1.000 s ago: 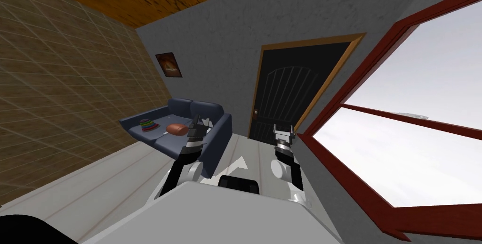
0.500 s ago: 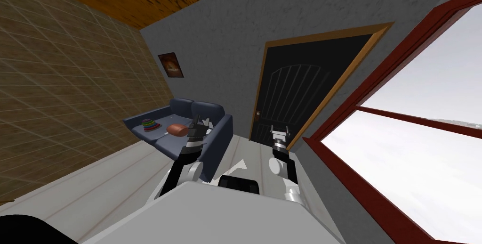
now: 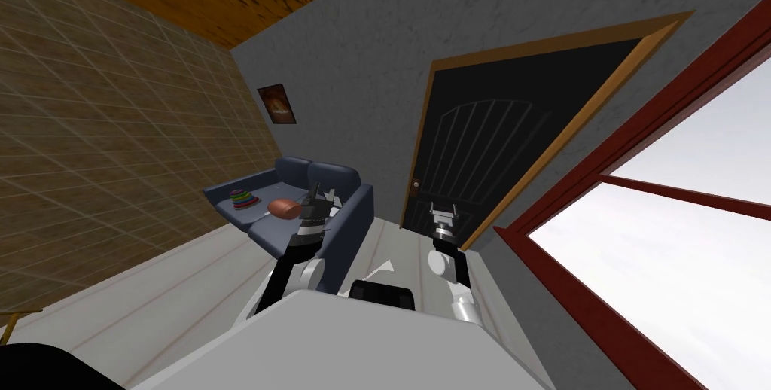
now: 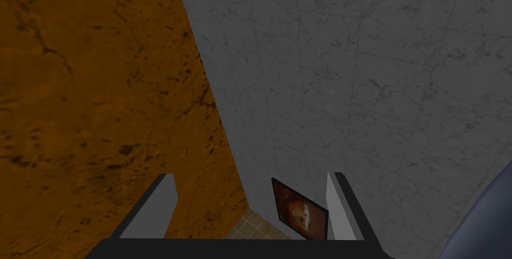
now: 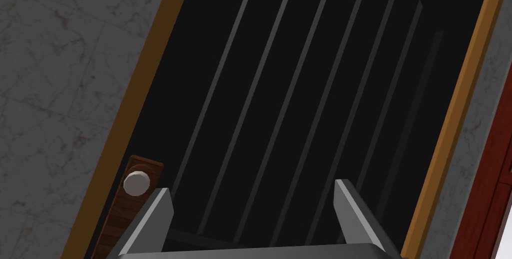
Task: Pull the door open
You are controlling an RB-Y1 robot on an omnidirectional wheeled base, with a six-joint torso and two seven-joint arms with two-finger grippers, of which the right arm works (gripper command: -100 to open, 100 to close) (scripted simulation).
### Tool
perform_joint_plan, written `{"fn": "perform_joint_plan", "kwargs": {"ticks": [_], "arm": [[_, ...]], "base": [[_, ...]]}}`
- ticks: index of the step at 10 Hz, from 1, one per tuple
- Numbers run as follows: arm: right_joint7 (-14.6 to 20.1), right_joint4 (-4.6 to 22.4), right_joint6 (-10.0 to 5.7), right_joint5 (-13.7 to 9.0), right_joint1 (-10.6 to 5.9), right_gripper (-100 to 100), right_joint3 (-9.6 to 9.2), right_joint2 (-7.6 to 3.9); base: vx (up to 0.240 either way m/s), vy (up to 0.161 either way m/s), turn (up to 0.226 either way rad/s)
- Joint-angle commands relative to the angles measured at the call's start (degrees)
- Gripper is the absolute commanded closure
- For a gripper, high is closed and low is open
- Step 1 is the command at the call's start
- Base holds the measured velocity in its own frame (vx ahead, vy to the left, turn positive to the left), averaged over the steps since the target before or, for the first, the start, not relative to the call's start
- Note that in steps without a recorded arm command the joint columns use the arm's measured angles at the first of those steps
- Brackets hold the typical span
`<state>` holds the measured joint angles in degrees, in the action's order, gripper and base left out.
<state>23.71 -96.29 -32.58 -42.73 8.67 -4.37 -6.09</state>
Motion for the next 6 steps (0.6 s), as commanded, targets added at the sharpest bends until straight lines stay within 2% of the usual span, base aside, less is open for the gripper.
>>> {"fn": "perform_joint_plan", "kwargs": {"ticks": [1,6], "arm": [[0.9,2.1,-0.03,-1.8,-0.86,-100,-0.42,-0.13],[3.3,7.6,0.43,-7.2,-3.47,-100,-1.33,-0.40]], "base": [[0.114,0.006,0.051],[0.097,-0.004,0.054]]}}
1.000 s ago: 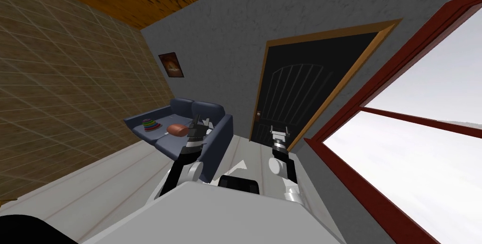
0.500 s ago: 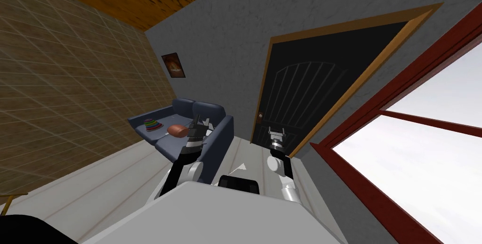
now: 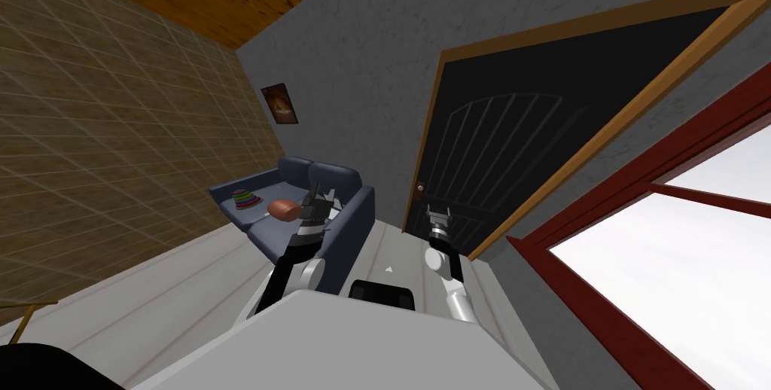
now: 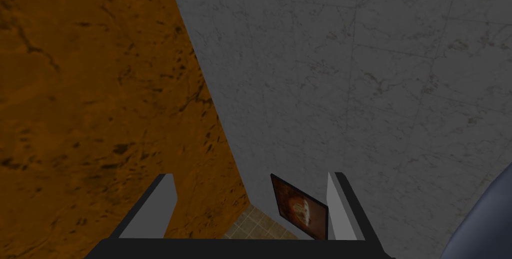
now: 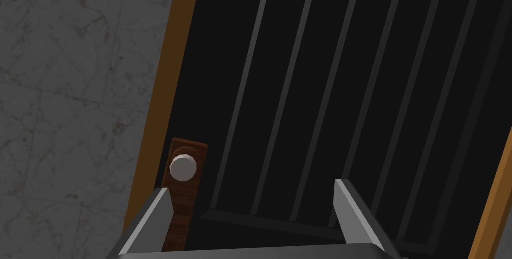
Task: Pull the door open
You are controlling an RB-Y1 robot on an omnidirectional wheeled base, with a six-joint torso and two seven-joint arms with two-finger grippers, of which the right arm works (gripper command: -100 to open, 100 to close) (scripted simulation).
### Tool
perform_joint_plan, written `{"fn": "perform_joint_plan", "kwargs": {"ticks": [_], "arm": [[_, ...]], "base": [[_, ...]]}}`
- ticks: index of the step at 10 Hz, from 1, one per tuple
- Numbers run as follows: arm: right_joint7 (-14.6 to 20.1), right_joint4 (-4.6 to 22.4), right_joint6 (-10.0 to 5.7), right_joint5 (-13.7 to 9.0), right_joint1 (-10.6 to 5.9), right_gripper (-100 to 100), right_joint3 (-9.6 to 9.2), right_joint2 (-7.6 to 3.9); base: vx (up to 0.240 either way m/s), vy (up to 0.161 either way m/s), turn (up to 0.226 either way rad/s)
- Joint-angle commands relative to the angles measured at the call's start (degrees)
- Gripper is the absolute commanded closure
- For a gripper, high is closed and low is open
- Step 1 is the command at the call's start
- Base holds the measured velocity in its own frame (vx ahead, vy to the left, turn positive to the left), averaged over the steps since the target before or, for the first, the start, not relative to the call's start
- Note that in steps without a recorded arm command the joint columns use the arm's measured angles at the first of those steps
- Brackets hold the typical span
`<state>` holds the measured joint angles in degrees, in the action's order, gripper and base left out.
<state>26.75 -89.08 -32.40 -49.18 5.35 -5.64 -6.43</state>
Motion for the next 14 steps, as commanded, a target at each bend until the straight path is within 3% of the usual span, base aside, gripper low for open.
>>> {"fn": "perform_joint_plan", "kwargs": {"ticks": [1,14], "arm": [[0.7,1.5,0.33,-1.8,-0.66,-100,-0.23,-0.11],[6.1,14.2,1.37,-14.2,-6.61,-100,-2.32,-0.32]], "base": [[0.086,-0.005,0.055],[0.099,-0.023,0.044]]}}
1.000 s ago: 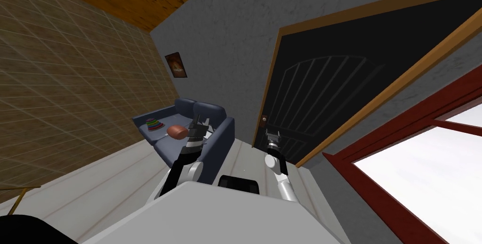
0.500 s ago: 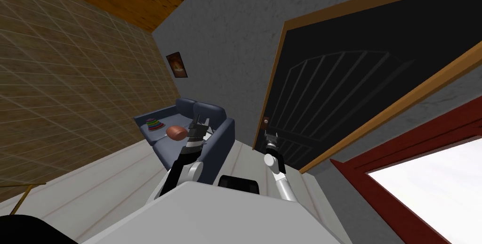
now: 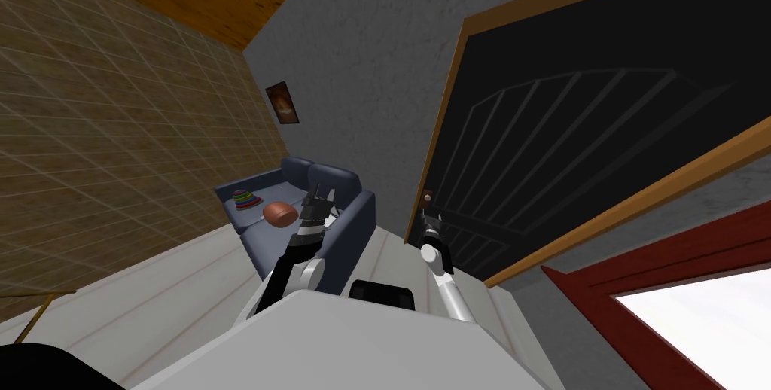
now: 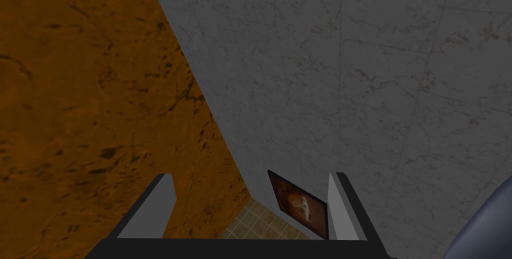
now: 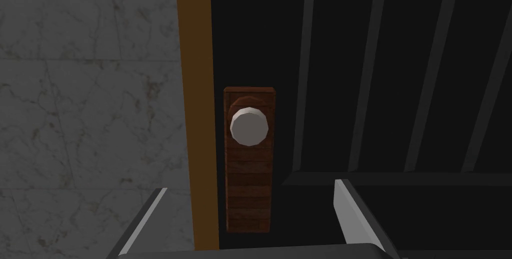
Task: Pull the door open
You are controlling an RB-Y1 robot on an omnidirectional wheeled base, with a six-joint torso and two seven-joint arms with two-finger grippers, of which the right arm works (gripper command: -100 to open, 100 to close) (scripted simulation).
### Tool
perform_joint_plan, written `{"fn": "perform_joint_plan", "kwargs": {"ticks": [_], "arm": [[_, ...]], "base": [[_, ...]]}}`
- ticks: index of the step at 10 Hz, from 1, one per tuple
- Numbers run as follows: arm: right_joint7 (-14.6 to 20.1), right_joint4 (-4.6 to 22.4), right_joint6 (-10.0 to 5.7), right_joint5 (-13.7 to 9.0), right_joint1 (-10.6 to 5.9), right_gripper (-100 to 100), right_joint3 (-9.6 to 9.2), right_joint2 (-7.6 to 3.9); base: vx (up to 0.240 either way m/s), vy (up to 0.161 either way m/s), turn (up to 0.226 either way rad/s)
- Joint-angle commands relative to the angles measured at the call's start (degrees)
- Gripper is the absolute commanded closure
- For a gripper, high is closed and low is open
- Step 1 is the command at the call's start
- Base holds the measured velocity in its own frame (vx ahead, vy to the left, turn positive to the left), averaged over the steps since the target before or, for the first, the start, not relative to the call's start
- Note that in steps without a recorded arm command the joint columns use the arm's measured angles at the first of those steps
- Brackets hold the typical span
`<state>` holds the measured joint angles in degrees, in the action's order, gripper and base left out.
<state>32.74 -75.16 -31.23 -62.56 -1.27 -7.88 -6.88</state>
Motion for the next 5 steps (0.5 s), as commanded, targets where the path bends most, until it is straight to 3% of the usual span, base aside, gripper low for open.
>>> {"fn": "perform_joint_plan", "kwargs": {"ticks": [1,3,4,5], "arm": [[0.6,1.2,0.28,-1.7,-0.45,-100,-0.25,0.13],[1.5,3.4,0.46,-3.8,-1.46,-100,-0.60,0.15],[1.1,3.0,0.26,-3.0,-1.44,-100,-0.53,0.28],[3.4,3.6,0.34,-3.4,-0.95,-100,0.04,-1.96]], "base": [[0.121,-0.058,0.051],[0.104,-0.061,0.037],[0.043,-0.035,0.012],[0.110,0.069,0.138]]}}
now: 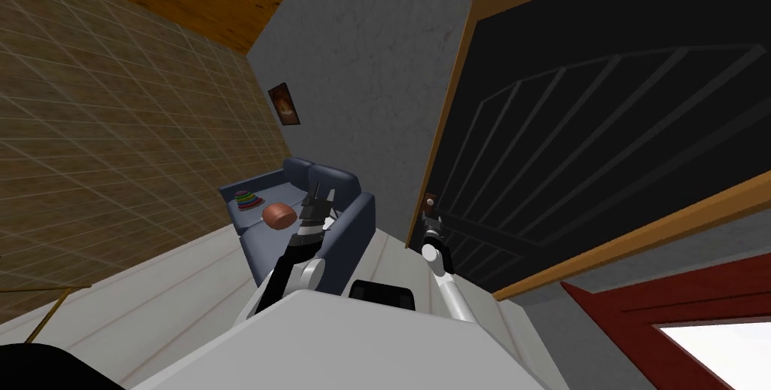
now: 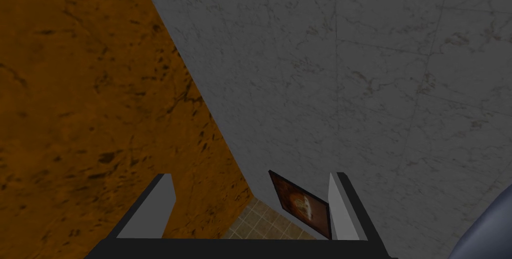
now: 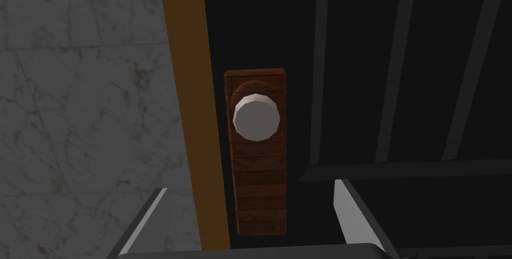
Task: Pull the door open
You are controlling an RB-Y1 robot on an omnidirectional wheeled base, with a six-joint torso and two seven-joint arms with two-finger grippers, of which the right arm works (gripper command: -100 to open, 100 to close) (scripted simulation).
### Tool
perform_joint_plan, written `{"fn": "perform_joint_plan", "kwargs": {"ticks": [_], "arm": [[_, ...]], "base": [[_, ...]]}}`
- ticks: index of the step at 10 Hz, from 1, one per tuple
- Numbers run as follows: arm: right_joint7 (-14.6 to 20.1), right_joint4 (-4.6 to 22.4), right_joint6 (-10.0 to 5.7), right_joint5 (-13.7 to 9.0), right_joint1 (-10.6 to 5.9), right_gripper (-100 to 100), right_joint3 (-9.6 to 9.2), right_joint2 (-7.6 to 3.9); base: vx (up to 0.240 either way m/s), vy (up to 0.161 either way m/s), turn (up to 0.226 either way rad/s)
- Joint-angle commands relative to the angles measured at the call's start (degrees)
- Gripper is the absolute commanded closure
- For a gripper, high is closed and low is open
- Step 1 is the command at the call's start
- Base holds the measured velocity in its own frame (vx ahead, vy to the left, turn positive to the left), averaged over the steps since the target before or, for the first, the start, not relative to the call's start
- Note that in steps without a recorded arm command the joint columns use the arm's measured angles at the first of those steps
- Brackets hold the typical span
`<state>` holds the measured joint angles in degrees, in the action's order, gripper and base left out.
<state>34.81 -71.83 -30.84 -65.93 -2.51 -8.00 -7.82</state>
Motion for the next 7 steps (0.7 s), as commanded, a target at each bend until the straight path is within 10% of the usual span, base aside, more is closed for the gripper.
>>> {"fn": "perform_joint_plan", "kwargs": {"ticks": [1,7], "arm": [[2.2,0.4,-0.02,-0.2,0.50,-100,0.39,-1.84],[9.3,2.0,0.28,-1.0,2.27,-100,2.32,-9.07]], "base": [[0.164,0.088,0.111],[0.115,0.042,0.087]]}}
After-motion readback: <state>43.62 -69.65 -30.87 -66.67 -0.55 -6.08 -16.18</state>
